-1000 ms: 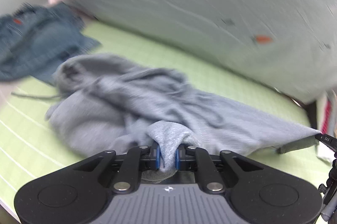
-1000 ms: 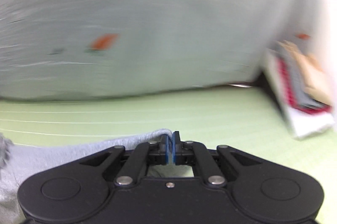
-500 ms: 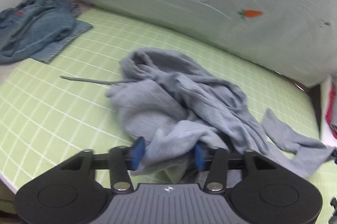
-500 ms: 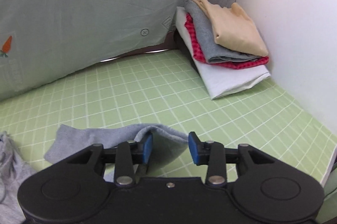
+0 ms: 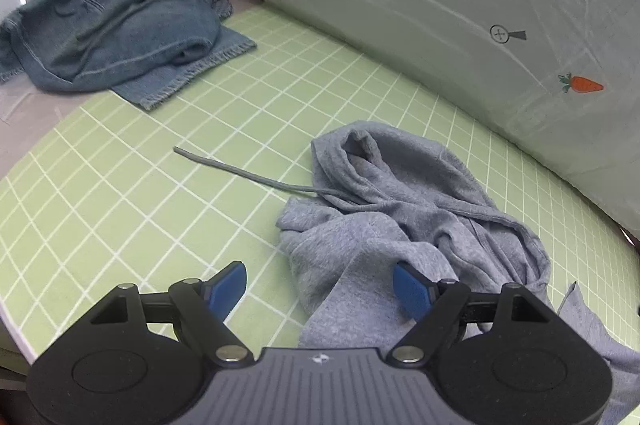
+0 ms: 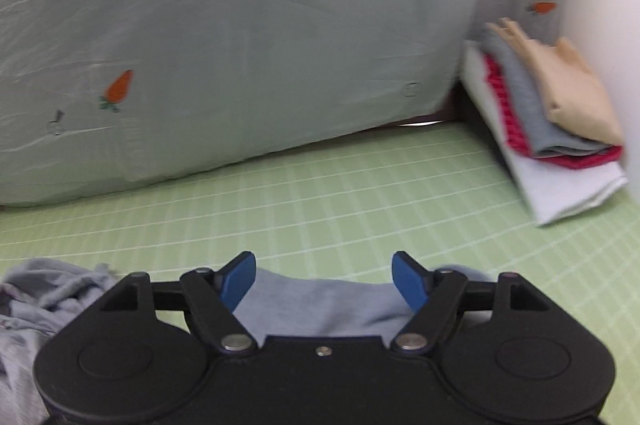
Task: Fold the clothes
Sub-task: 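Carry the grey hoodie with both grippers onto the open mat and release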
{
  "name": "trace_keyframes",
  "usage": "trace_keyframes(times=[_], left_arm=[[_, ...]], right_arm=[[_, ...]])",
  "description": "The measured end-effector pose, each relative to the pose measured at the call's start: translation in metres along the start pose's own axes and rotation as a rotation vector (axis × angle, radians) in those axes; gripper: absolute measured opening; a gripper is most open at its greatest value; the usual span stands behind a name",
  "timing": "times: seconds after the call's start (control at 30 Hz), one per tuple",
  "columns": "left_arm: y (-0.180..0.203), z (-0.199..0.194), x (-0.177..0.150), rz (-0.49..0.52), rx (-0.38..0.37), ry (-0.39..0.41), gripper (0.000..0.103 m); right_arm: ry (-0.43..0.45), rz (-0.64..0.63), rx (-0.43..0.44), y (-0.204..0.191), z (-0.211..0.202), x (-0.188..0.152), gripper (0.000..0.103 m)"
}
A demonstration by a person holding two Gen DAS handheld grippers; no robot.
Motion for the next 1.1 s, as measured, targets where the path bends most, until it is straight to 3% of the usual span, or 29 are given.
trace_keyframes(times=[0.27, 0.53, 0.57, 0.6, 0.63, 0.7, 0.73, 0.83, 1.0, 1.07, 1.1], left_arm=[[0.01, 0.042, 0.005, -0.015, -0.029, -0.071, 0.081], [0.01, 0.065, 0.004, -0.015, -0.007, -0.117, 0.081], [0.011, 0.067, 0.004, -0.015, -0.003, -0.119, 0.081], [0.011, 0.068, 0.004, -0.015, 0.001, -0.122, 0.082], [0.01, 0.07, 0.004, -0.017, 0.005, -0.126, 0.082], [0.008, 0.074, 0.003, -0.027, 0.009, -0.137, 0.082], [0.007, 0.075, 0.002, -0.03, 0.009, -0.139, 0.082], [0.007, 0.077, 0.001, -0.027, 0.012, -0.143, 0.082], [0.008, 0.082, -0.001, -0.012, 0.008, -0.15, 0.082], [0.011, 0.084, -0.002, -0.006, -0.006, -0.155, 0.082], [0.013, 0.085, -0.002, 0.004, -0.002, -0.153, 0.082]], right_arm=[[-0.208, 0.053, 0.234, -0.07, 0.059, -0.031, 0.077], [-0.327, -0.011, 0.387, -0.129, 0.094, -0.054, 0.076], [-0.338, -0.025, 0.4, -0.135, 0.098, -0.057, 0.073], [-0.339, -0.037, 0.41, -0.138, 0.102, -0.057, 0.055], [-0.311, -0.048, 0.41, -0.137, 0.104, -0.049, 0.027], [-0.255, -0.069, 0.409, -0.135, 0.107, -0.035, 0.01], [-0.227, -0.079, 0.408, -0.134, 0.108, -0.028, 0.009], [-0.146, -0.105, 0.393, -0.129, 0.113, -0.005, 0.008], [-0.05, -0.051, 0.138, -0.063, 0.133, 0.032, 0.01], [-0.012, -0.029, 0.036, -0.037, 0.14, 0.047, 0.033], [-0.005, -0.022, -0.006, -0.024, 0.142, 0.052, 0.05]])
Point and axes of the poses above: each gripper's, at about its wrist camera, not at the fingertips, and z roughly the way its jaws point, y to its right, x to its top, the point moved 4 cm from there along z, roughly the way its jaws point, and after that the axes turned 13 degrees about y, right-handed, at the moved point
